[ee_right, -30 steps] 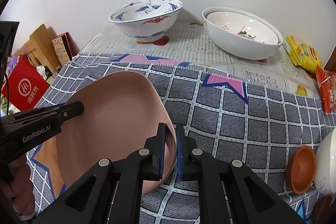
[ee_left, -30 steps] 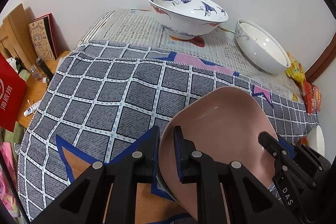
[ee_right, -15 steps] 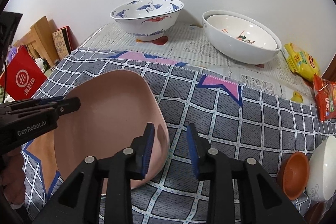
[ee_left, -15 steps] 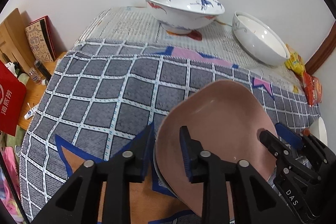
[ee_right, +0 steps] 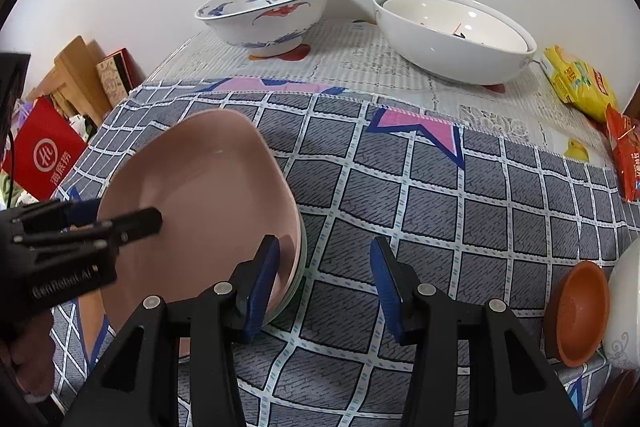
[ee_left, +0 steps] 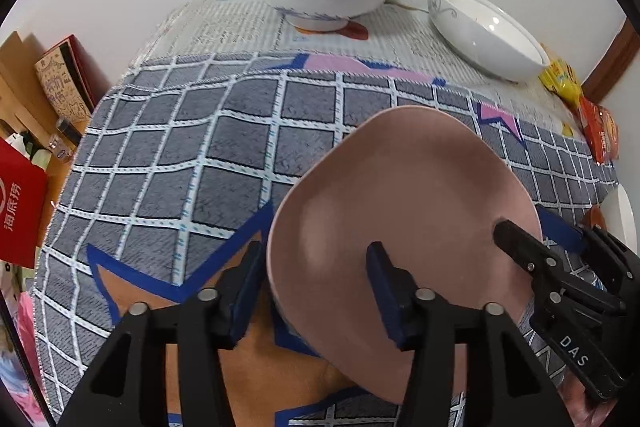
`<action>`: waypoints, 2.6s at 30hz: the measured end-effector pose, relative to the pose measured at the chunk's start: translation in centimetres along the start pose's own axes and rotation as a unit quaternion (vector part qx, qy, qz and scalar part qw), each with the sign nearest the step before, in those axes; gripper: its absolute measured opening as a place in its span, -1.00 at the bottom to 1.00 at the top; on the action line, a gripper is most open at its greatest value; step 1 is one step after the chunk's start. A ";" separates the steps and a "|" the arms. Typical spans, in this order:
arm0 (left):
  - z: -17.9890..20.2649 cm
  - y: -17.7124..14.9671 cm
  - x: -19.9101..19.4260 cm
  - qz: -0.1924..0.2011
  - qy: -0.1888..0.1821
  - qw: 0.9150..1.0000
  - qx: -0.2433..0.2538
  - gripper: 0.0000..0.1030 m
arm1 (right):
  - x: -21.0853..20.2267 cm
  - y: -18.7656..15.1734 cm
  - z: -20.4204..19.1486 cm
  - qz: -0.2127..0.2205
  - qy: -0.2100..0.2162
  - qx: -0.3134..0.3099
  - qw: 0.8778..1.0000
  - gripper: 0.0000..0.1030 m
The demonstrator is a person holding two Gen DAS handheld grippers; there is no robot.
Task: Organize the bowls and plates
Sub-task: 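Move the right tool toward the small brown bowl, then grasp the brown bowl rim with the right tool while the left tool grasps another brown bowl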
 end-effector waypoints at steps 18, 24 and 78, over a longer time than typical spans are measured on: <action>2.7 -0.2 0.3 0.019 -0.031 0.999 0.004 -0.59 | 0.4 -0.8 2.2 -0.012 0.015 0.036 0.999 -0.71; 3.6 -0.6 0.5 -0.001 -0.037 0.999 0.008 -0.59 | -0.4 -1.2 4.5 -0.005 -0.004 0.047 0.999 -0.64; 27.1 -1.6 6.2 -0.026 -0.084 0.991 0.101 -0.16 | -6.5 -18.1 33.3 -0.042 -0.094 0.252 0.962 -0.18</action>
Point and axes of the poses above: each gripper's, at about its wrist camera, not at the fingertips, and x roughly the way its jaws point, z to its right, y to its top, the point moved 7 cm from there along x, roughly the way its jaws point, and after that the axes turned 15 degrees about -y, right-handed, at the moved point
